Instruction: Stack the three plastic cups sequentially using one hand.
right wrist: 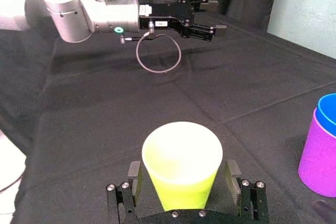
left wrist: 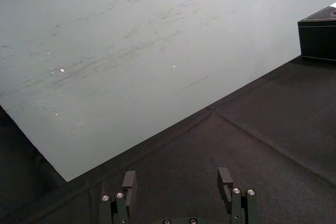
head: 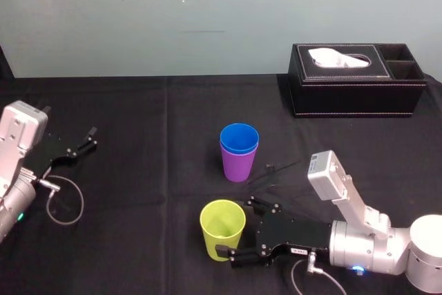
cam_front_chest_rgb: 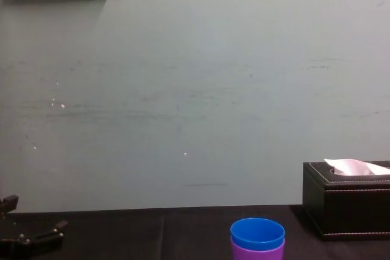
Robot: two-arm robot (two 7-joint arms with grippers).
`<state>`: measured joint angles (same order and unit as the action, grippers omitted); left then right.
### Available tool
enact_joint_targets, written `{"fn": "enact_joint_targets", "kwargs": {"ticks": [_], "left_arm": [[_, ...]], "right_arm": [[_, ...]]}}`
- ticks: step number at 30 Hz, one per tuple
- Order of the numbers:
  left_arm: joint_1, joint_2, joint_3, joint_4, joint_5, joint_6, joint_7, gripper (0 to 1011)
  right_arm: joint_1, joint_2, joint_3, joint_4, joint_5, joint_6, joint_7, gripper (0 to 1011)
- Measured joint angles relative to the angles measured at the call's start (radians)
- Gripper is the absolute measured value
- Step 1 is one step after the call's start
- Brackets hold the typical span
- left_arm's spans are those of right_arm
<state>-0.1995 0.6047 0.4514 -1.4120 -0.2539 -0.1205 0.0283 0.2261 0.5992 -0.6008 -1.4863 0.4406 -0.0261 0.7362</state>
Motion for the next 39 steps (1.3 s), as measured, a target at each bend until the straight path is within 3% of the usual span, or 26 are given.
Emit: {"fn": "enact_joint_targets", "kwargs": {"ticks": [12, 20, 25, 32, 39], "left_arm": [[0.0, 0.0, 0.0, 0.0, 0.0, 0.0, 0.0, 1010], [0.0, 0.0, 0.0, 0.0, 0.0, 0.0, 0.0, 1010], [0.0, 0.0, 0.0, 0.0, 0.0, 0.0, 0.0, 1010], [0.0, 0.0, 0.0, 0.0, 0.0, 0.0, 0.0, 1010], [0.0, 0.0, 0.0, 0.0, 0.0, 0.0, 0.0, 1010]], "right_arm": [[0.024, -0.029, -0.018, 0.034, -0.032, -0.009, -0.017, 1003], [0.024, -0.029, -0.018, 0.034, -0.032, -0.01, -0.017, 1003], [0.023, -0.028, -0.017, 0.032, -0.032, -0.009, -0.016, 932], [0.022, -0.027, -0.017, 0.031, -0.033, -0.009, -0.017, 757], [0.022, -0.026, -0.017, 0.03, -0.033, -0.008, -0.017, 731]]}}
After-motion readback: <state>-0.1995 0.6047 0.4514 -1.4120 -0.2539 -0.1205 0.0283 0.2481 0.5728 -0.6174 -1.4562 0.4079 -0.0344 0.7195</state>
